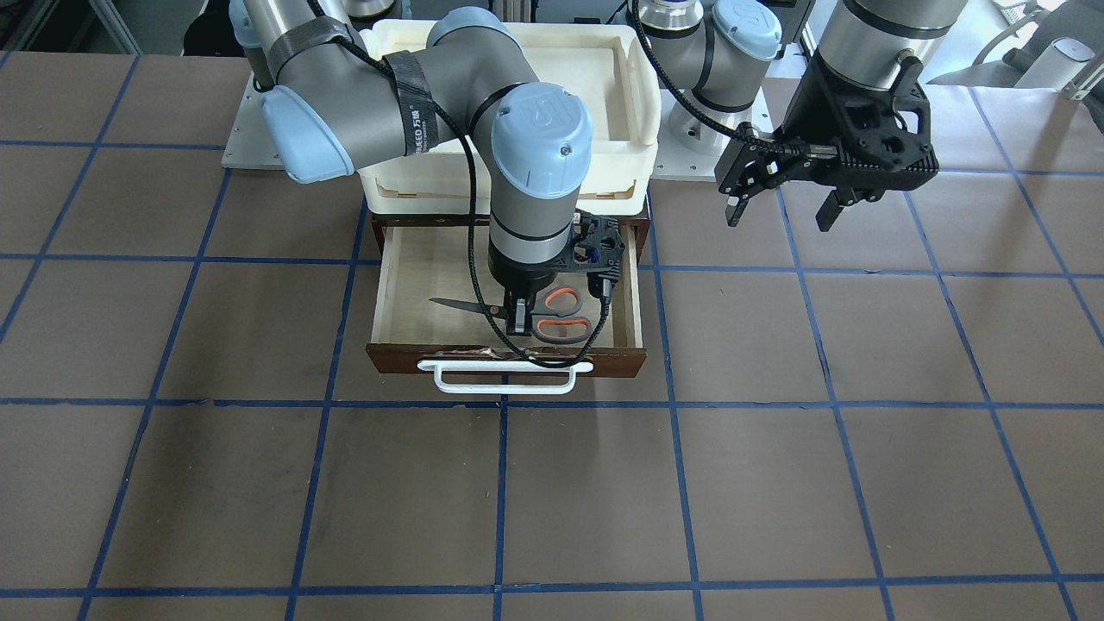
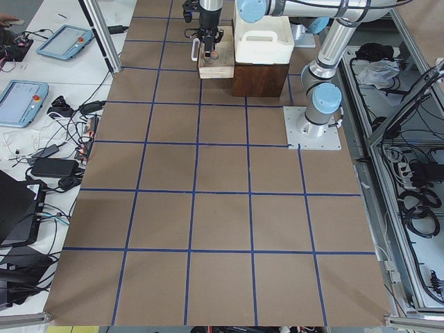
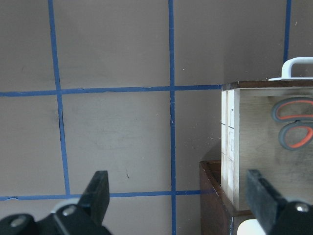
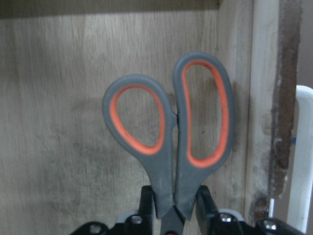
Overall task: Put scissors in drawer and close it
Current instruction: 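Lower the scissors into the open drawer and open the right gripper, then raise the right gripper away from the drawer while the left arm starts moving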
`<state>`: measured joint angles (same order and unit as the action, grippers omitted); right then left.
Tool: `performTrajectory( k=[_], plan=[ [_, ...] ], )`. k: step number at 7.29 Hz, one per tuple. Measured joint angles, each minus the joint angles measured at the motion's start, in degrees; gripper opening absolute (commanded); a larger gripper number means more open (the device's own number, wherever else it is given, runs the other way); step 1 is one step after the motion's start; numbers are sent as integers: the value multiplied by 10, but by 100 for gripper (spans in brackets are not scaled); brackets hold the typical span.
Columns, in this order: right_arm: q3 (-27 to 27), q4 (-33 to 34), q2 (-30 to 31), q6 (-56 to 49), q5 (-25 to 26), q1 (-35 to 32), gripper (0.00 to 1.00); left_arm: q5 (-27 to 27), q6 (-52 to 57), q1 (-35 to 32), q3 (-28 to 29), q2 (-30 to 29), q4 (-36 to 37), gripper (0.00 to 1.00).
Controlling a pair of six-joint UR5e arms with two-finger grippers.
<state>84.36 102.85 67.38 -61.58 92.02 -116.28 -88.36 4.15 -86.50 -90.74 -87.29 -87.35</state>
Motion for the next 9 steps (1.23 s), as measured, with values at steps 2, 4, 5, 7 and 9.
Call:
performTrajectory(
  k=[2, 4, 5, 7, 9],
  plan=[
    [0, 1, 4, 2, 18, 0, 100, -5, 1, 0, 0, 0, -3, 100],
    [-2, 4, 25, 15, 27, 3, 100, -6, 1, 0, 1, 1, -6, 100],
    [-2, 4, 44, 32, 28, 14, 100, -5, 1, 1, 1, 0, -6, 100],
    [0, 0, 91, 66, 27, 69, 100, -5, 1, 3, 1, 1, -6, 100],
    [7, -13, 130, 105, 27, 140, 100, -5, 1, 5, 1, -6, -4, 100]
  ],
)
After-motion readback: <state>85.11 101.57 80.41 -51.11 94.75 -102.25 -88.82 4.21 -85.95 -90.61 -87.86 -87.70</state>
